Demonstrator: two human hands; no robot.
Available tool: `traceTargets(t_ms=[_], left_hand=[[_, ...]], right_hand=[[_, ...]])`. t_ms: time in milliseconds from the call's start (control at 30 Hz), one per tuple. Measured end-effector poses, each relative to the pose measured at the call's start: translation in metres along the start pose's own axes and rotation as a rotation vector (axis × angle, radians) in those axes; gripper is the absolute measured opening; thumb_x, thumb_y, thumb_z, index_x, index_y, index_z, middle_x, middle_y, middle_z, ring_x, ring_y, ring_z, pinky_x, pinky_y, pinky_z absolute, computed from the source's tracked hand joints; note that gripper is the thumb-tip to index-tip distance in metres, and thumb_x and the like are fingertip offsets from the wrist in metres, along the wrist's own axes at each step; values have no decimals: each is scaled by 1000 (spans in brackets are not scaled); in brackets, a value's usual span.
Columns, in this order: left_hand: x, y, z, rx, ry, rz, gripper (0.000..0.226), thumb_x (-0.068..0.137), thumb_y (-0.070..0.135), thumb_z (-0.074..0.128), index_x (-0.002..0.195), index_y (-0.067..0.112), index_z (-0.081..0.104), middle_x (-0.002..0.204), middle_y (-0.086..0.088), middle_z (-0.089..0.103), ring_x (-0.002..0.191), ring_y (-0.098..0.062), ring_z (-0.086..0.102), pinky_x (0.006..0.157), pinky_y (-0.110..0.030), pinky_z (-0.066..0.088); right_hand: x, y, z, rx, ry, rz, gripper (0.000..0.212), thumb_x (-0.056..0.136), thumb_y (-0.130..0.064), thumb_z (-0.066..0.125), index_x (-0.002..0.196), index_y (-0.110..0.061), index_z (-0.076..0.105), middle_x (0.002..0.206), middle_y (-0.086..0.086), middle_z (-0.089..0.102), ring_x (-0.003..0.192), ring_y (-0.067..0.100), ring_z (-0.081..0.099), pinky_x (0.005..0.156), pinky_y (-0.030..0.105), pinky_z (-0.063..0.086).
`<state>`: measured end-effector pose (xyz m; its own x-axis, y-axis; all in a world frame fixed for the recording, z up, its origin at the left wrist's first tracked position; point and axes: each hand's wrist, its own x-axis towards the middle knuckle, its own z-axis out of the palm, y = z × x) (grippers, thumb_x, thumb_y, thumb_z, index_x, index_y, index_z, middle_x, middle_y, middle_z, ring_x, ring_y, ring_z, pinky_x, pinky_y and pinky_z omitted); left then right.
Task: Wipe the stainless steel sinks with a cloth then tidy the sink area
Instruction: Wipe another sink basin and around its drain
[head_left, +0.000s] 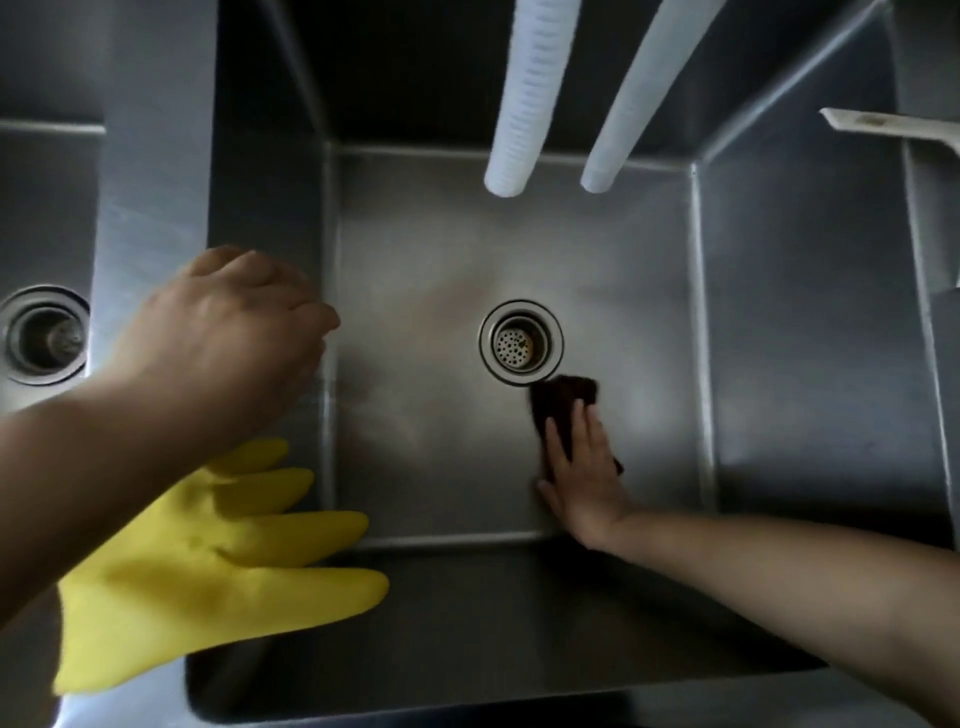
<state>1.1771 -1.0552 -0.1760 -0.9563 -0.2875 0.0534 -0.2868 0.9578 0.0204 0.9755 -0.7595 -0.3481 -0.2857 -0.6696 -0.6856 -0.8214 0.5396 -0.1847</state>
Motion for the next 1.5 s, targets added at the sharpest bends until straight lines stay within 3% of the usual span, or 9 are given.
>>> traceTargets(t_ms=[133, 367, 633, 833, 967, 1100, 1233, 1367, 1500], left_hand=[[-6, 2, 0, -43, -15, -53, 27, 81, 17, 50, 91, 7, 74, 90, -15, 72, 93, -36, 65, 84, -45, 46], [-6, 3, -1, -105, 0, -73, 29, 84, 19, 47, 94, 13, 74, 95, -9, 72, 100, -29, 65, 87, -40, 42], [-7, 2, 3, -36, -30, -19, 25, 82, 20, 51, 91, 15, 74, 91, -6, 73, 98, -29, 66, 84, -42, 43], [-3, 2, 5, 56, -86, 28, 15, 77, 8, 68, 91, 7, 72, 87, -17, 71, 87, -38, 64, 74, -47, 48], [3, 12, 6, -13, -85, 15, 20, 77, 12, 65, 95, 7, 72, 87, -16, 70, 85, -39, 64, 72, -49, 50], [4, 24, 10, -64, -97, 50, 21, 76, 14, 66, 96, 9, 72, 84, -13, 70, 83, -38, 64, 69, -47, 51], [4, 26, 13, -84, -104, 70, 23, 78, 16, 64, 98, 10, 72, 87, -12, 70, 85, -37, 65, 69, -46, 51], [1, 21, 14, -91, -21, 58, 25, 88, 18, 51, 101, 11, 71, 91, -12, 71, 88, -38, 64, 70, -47, 50], [-2, 14, 9, -90, -11, 41, 33, 86, 26, 45, 101, 11, 71, 92, -11, 71, 87, -38, 63, 69, -46, 48]], right_hand=[[19, -68, 9, -182, -19, -412, 74, 95, -39, 42, 150, -19, -3, 140, 10, -43, 128, 34, -42, 109, 46, -21], [38, -128, 11, -324, -5, -624, 72, 92, -37, 49, 150, -20, 11, 153, 13, -19, 138, 35, -24, 107, 45, -23], [35, -104, 4, -523, -61, -937, 55, 98, -22, 37, 150, -20, 17, 158, 9, -4, 144, 31, -11, 112, 41, -16], [10, -2, -25, -565, -121, -792, 61, 96, -23, 42, 149, -29, 12, 153, -2, -19, 143, 23, -18, 113, 37, -13], [-8, 64, -70, -584, -69, -525, 46, 97, -25, 44, 141, -33, 38, 158, 3, 13, 144, 27, 12, 115, 38, 12], [-20, 99, -94, -577, -123, -171, 34, 99, -33, 36, 129, -34, 53, 138, -2, 39, 125, 23, 32, 96, 29, 34], [-23, 90, -85, -425, -100, 16, 30, 94, -21, 45, 124, -18, 49, 132, 10, 38, 119, 28, 38, 91, 32, 42], [-26, 74, -70, -359, -131, -5, 52, 86, -10, 54, 134, -20, 38, 134, 15, 33, 122, 34, 38, 94, 34, 41], [-22, 37, -51, -216, -78, -210, 48, 92, -18, 50, 138, -20, 37, 135, 13, 37, 125, 31, 36, 96, 38, 41]])
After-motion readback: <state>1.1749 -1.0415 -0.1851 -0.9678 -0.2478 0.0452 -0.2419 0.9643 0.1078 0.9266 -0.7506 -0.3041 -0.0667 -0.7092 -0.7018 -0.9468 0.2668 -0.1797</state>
